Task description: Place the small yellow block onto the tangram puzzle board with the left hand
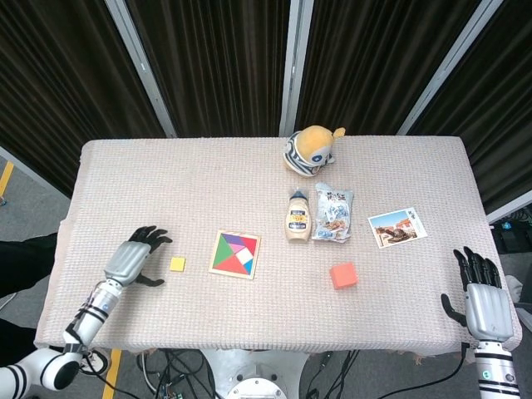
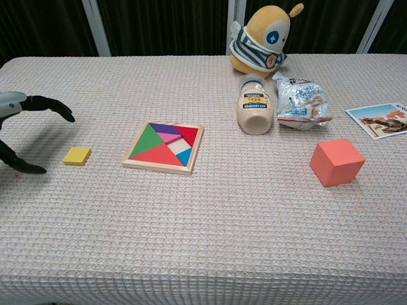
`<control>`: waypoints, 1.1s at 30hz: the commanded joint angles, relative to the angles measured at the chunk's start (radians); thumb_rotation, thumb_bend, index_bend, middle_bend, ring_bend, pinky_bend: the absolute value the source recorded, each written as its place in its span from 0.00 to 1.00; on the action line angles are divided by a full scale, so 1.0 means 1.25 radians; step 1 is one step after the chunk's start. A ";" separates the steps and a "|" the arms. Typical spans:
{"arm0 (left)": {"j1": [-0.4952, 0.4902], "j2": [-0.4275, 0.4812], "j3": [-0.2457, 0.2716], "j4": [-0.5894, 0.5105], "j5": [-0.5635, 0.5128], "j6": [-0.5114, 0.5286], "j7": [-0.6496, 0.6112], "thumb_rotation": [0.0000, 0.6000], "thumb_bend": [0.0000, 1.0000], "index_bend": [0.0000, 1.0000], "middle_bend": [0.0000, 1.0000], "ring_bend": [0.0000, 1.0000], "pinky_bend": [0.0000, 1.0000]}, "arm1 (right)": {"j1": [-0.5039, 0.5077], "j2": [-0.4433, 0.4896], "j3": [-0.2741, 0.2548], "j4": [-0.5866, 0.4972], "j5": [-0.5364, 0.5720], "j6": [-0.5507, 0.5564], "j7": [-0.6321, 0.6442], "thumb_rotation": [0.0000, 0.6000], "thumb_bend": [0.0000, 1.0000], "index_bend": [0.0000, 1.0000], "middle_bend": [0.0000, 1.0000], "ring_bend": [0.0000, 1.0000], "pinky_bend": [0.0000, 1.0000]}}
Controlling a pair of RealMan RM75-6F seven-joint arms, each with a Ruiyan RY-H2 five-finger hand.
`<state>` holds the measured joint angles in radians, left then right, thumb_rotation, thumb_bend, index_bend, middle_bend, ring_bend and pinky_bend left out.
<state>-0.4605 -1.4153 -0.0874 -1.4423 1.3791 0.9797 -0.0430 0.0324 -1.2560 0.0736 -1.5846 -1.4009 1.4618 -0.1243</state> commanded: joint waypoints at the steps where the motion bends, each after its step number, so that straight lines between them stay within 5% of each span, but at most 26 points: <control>1: -0.008 -0.007 0.001 0.010 -0.010 -0.011 -0.001 1.00 0.06 0.23 0.10 0.00 0.00 | -0.001 0.000 0.000 0.002 0.001 0.000 0.001 1.00 0.25 0.00 0.00 0.00 0.00; 16: -0.029 -0.042 0.001 0.045 -0.039 -0.030 -0.012 1.00 0.08 0.30 0.10 0.00 0.00 | 0.000 -0.001 0.000 0.000 0.003 -0.001 -0.003 1.00 0.25 0.00 0.00 0.00 0.00; 33: -0.044 -0.055 0.007 0.061 -0.051 -0.045 -0.025 1.00 0.20 0.35 0.10 0.00 0.00 | 0.001 0.000 -0.002 0.004 0.010 -0.012 0.004 1.00 0.26 0.00 0.00 0.00 0.00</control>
<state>-0.5153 -1.4834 -0.0784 -1.3661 1.3151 0.9228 -0.0742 0.0340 -1.2562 0.0713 -1.5792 -1.3883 1.4465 -0.1201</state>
